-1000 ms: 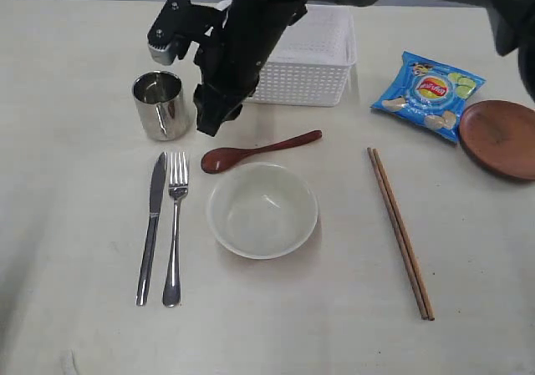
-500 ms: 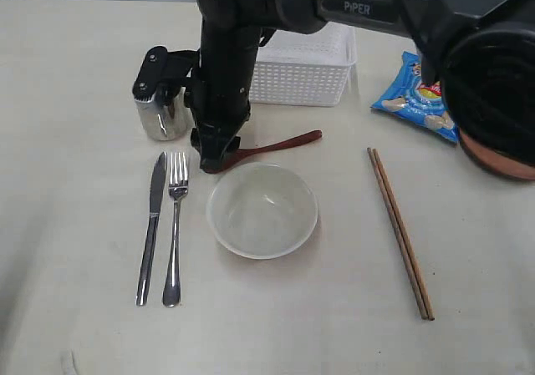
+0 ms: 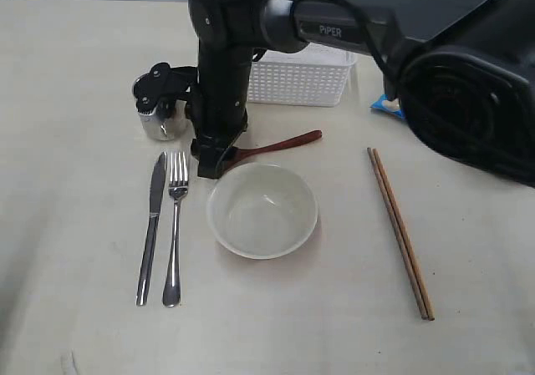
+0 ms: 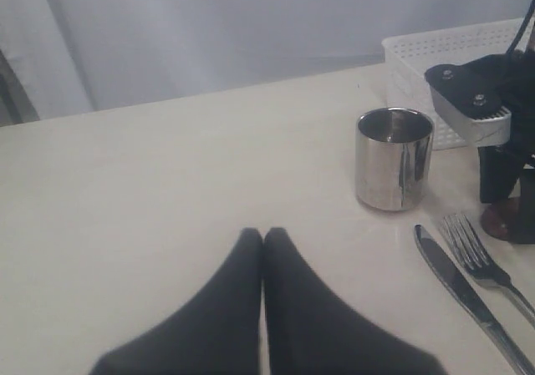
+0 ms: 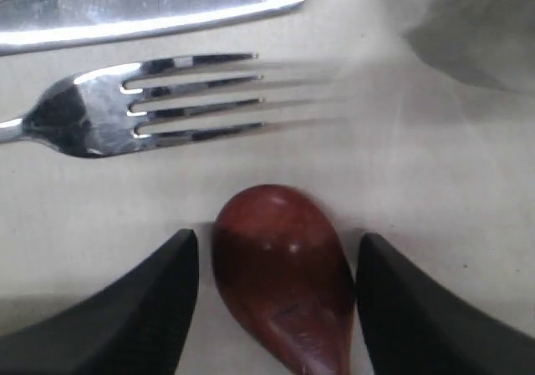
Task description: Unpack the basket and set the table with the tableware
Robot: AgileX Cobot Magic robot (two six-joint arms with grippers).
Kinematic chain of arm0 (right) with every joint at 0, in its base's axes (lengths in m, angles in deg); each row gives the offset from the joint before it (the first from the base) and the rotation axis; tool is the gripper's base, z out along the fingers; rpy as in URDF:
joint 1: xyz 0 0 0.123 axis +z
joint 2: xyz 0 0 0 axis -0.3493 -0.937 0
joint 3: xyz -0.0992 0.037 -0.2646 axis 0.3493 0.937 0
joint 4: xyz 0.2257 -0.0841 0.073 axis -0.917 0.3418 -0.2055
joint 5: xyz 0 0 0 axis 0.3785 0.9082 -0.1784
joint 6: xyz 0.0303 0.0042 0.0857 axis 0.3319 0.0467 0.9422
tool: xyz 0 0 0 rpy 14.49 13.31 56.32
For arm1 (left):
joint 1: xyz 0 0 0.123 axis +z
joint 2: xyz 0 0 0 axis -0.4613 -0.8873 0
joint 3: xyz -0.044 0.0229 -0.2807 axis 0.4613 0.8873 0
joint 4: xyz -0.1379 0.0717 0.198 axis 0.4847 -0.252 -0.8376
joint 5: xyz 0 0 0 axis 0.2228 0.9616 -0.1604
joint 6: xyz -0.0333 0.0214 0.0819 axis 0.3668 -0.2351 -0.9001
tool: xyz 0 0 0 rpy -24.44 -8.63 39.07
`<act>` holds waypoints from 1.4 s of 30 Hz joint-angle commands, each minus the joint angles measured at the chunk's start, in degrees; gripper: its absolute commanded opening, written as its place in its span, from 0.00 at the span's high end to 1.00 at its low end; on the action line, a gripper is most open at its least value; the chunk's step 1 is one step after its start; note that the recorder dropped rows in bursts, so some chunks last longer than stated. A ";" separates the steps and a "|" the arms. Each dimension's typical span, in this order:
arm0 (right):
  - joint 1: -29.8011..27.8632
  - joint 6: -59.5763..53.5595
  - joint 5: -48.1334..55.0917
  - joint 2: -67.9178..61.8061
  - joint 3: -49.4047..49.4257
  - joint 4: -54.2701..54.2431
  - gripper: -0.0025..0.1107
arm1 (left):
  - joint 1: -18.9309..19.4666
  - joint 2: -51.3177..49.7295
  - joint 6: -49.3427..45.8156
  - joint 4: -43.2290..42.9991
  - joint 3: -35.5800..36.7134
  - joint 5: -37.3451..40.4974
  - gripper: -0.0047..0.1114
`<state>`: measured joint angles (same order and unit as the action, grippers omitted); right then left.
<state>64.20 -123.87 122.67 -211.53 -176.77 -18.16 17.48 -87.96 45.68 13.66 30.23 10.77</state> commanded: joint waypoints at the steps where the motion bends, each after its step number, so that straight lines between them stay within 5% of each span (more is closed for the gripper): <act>1: -0.22 0.26 0.91 -0.17 -0.33 1.93 0.50 | 0.14 0.19 0.02 0.49 0.13 -0.03 0.96; 5: -0.22 0.62 0.93 -0.23 -0.33 4.38 0.55 | 0.14 0.19 0.02 0.49 0.13 -0.03 0.96; 14: -0.22 -1.55 -1.65 -1.19 -0.59 5.42 0.97 | 0.14 0.19 0.02 0.49 0.13 -0.03 0.96; 42: -1.46 0.65 8.48 7.47 -5.77 8.39 0.98 | 0.14 0.19 0.02 0.49 0.13 -0.03 0.96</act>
<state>63.38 -124.12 129.98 -205.96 -182.33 -10.04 17.48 -87.96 45.68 13.66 30.23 10.77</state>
